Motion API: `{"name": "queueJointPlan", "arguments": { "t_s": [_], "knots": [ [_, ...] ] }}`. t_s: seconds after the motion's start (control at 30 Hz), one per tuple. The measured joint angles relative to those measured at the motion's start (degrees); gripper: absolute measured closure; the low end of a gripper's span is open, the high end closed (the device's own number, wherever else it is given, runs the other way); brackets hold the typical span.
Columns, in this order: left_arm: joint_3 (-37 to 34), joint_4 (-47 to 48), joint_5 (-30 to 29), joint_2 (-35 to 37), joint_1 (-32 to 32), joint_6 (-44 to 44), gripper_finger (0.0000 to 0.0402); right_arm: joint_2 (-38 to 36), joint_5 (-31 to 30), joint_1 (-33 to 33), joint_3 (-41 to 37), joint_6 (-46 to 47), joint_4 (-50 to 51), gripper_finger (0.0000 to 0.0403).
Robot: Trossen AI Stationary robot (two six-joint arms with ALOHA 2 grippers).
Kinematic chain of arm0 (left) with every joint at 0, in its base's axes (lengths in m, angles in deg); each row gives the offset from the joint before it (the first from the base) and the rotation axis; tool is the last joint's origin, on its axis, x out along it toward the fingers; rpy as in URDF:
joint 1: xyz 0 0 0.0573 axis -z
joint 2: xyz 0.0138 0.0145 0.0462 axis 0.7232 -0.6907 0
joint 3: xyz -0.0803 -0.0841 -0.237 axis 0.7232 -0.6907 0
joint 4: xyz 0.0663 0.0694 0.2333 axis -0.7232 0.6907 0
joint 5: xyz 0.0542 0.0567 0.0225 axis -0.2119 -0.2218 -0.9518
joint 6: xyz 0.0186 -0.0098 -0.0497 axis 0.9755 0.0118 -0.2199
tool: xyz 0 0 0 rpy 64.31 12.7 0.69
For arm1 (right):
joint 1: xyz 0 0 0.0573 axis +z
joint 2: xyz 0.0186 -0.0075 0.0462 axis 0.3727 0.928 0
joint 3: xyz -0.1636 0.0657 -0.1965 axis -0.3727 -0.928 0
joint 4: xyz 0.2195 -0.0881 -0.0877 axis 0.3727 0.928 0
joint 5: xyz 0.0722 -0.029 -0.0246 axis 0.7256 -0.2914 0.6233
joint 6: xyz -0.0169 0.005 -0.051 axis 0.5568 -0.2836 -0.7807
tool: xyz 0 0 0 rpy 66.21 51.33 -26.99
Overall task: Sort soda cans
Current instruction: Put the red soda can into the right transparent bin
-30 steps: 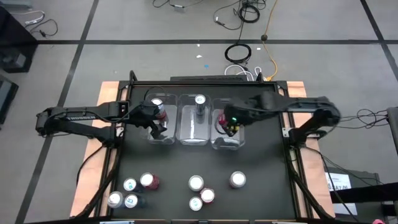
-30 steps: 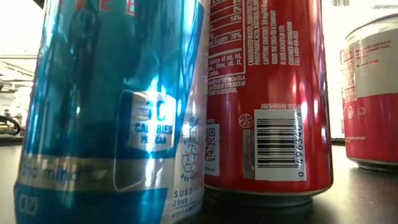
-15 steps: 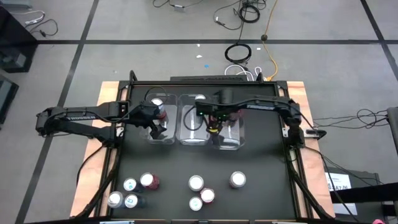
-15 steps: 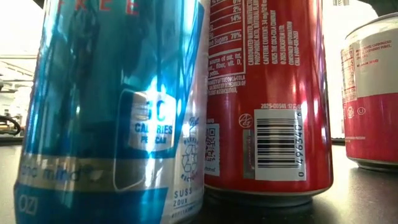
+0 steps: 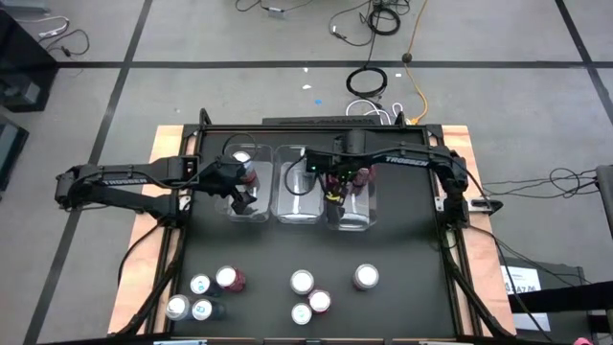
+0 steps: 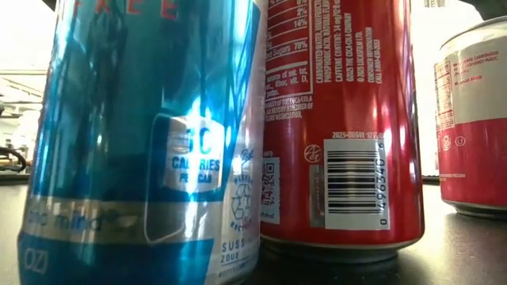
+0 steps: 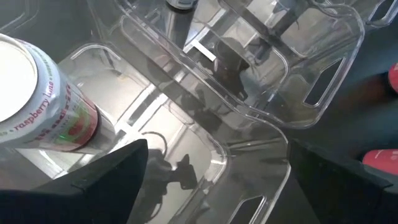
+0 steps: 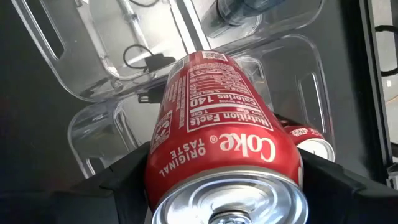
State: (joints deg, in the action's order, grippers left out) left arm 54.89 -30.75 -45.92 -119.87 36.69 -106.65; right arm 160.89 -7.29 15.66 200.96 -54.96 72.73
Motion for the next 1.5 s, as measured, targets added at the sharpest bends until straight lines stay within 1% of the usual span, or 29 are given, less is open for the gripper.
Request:
{"name": "queueJointPlan", "arguments": {
  "t_s": [0.13, 0.2, 0.37, 0.53, 0.63, 0.73, 0.83, 1.07, 1.17, 1.33, 1.43, 1.5],
  "knots": [
    [0.0, 0.0, 0.0, 0.0, 0.0, 0.0, 0.001, -0.2, 1.8, -0.5, -1.5, -2.8, -0.1, 0.0115],
    [0.0, 0.0, 0.0, 0.0, 0.0, 0.0, 0.001, -0.4, 3.2, -0.6, -3.9, -3.8, -0.1, 0.0115],
    [0.0, 0.0, 0.0, 0.0, 0.0, 0.0, 0.001, -1.7, 3.1, -0.6, -10.8, -5.8, 0.1, 0.0114],
    [0.0, 0.0, 0.0, 0.0, 0.0, 0.0, 0.001, -1.8, 2.8, -0.9, -13.6, -7.6, -2.0, 0.0114],
    [0.0, 0.0, 0.0, 0.0, 0.0, 0.0, 0.001, -1.8, 2.1, -0.9, -14.0, -8.9, -3.3, 0.0114],
    [0.0, 0.0, -0.1, 0.0, 0.0, 0.0, 0.001, -1.5, -0.4, -0.9, -14.0, -11.1, -4.2, 0.0114],
    [0.0, 0.0, -0.1, 0.0, 0.0, 0.0, 0.001, -0.7, -0.2, -1.5, -14.0, -13.7, -6.3, 0.0114],
    [0.0, 0.0, -0.5, 0.0, 0.0, 0.0, 0.001, 3.0, -0.4, -3.1, -14.1, -18.7, -7.6, 0.0114],
    [0.0, 0.0, -0.5, 0.0, 0.0, 0.0, 0.001, 5.2, -3.0, -4.1, -14.1, -20.4, -7.7, 0.0114],
    [0.0, 0.0, -0.5, 0.0, 0.0, 0.0, 0.001, 8.3, -4.4, -5.8, -14.0, -22.2, -7.7, 0.0114],
    [0.0, 0.0, -0.5, 0.0, 0.0, 0.0, 0.001, 9.0, -6.5, -6.4, -13.9, -22.5, -7.7, 0.0112],
    [0.0, 0.0, -0.5, 0.0, 0.0, 0.0, 0.001, 9.0, -6.5, -6.8, -13.9, -22.8, -8.3, 0.0106]
  ]
}}
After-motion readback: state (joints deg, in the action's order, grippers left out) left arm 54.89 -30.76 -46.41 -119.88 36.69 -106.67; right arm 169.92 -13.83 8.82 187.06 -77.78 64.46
